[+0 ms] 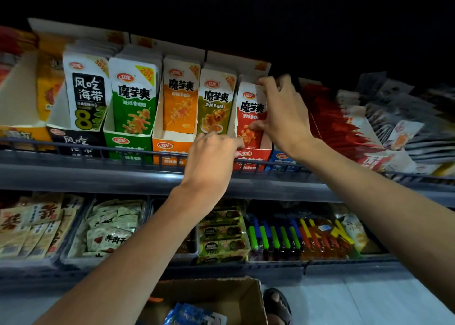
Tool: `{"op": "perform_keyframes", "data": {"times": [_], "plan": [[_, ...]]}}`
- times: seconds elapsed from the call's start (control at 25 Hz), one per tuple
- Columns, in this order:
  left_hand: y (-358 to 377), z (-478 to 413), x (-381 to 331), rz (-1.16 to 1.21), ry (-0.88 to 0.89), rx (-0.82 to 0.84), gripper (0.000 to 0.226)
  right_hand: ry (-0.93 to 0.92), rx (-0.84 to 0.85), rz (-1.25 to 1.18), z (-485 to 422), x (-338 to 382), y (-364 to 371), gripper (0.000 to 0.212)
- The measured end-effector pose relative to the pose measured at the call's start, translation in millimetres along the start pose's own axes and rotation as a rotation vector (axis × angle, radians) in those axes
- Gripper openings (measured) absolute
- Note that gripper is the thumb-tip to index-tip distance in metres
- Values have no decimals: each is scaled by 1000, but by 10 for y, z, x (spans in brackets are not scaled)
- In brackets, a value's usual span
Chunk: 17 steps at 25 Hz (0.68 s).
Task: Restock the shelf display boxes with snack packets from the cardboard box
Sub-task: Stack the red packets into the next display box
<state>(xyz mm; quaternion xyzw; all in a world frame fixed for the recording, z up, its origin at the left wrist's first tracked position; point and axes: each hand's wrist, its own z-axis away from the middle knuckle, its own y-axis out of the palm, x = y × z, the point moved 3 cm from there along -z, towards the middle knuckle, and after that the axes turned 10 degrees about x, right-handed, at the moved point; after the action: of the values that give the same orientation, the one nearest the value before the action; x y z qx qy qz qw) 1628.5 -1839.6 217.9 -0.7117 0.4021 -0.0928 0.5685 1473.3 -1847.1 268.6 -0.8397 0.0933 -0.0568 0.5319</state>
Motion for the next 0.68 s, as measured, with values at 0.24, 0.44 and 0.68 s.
{"op": "perform_keyframes", "data": {"times": [0.24, 0.44, 0.68], "plan": [[21, 6, 10, -33, 22, -1, 30, -28, -57, 71, 80, -2, 82, 87], [35, 42, 10, -160, 86, -55, 31, -45, -77, -44, 169, -7, 0, 87], [-69, 297, 120, -139, 229, -217, 26, -149, -96, -162, 503, 93, -131, 47]]}}
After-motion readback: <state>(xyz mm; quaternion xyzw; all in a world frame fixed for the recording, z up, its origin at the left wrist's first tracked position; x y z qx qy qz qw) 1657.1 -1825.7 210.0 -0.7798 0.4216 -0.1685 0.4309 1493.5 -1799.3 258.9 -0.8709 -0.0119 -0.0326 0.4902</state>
